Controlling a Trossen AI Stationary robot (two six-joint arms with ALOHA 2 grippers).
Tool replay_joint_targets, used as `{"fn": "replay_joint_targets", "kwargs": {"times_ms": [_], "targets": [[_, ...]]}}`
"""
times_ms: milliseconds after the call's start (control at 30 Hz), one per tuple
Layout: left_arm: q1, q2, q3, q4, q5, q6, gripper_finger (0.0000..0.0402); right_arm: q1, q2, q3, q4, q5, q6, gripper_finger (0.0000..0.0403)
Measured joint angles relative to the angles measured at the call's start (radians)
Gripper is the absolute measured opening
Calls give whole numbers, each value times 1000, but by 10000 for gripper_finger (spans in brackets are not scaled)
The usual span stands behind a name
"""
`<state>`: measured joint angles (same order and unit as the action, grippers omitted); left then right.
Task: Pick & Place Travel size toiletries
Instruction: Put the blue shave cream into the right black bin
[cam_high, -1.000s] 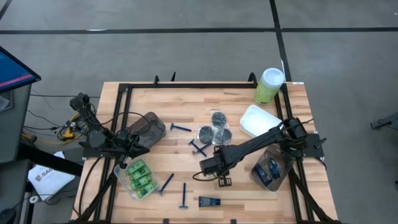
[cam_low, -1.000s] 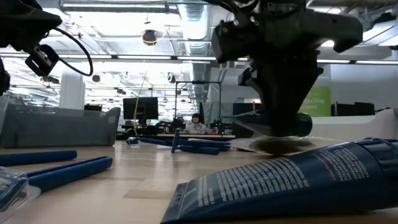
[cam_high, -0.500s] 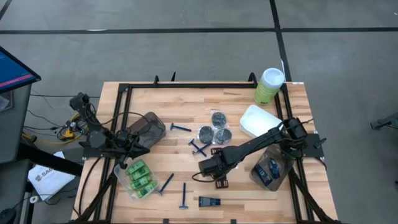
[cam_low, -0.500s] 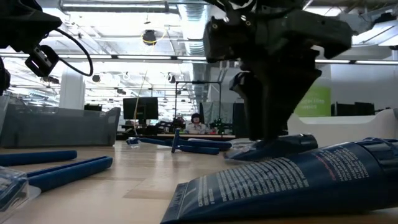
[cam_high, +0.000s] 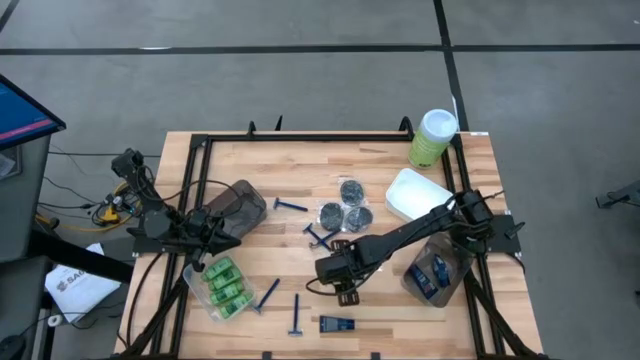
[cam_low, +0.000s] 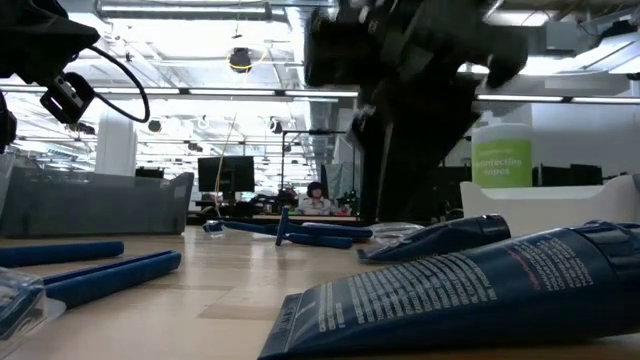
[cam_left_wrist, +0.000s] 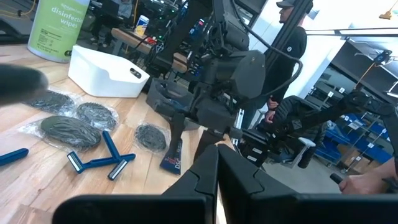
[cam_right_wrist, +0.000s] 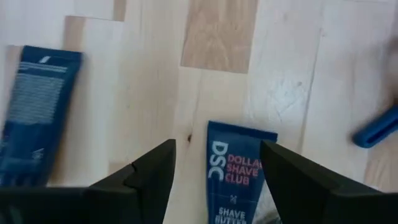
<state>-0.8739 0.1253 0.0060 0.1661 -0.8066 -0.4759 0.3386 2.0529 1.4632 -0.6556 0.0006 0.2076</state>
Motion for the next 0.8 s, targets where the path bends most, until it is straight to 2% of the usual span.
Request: {"fn": "replay_joint_targets", "kwargs": {"times_ms": [267,400,533,800], "targets": [[0,9,0,0,1,0,2,2,58,12,-40,13,42,241],[0,20,0,-2,5,0,2,-3,59,8,-47,52,55,226],[0,27,0,-1,11,0,2,-12,58,8,-78,72,55,177],[0,26,0,0,11,0,2,-12,57,9,-85,74,55,46]]}}
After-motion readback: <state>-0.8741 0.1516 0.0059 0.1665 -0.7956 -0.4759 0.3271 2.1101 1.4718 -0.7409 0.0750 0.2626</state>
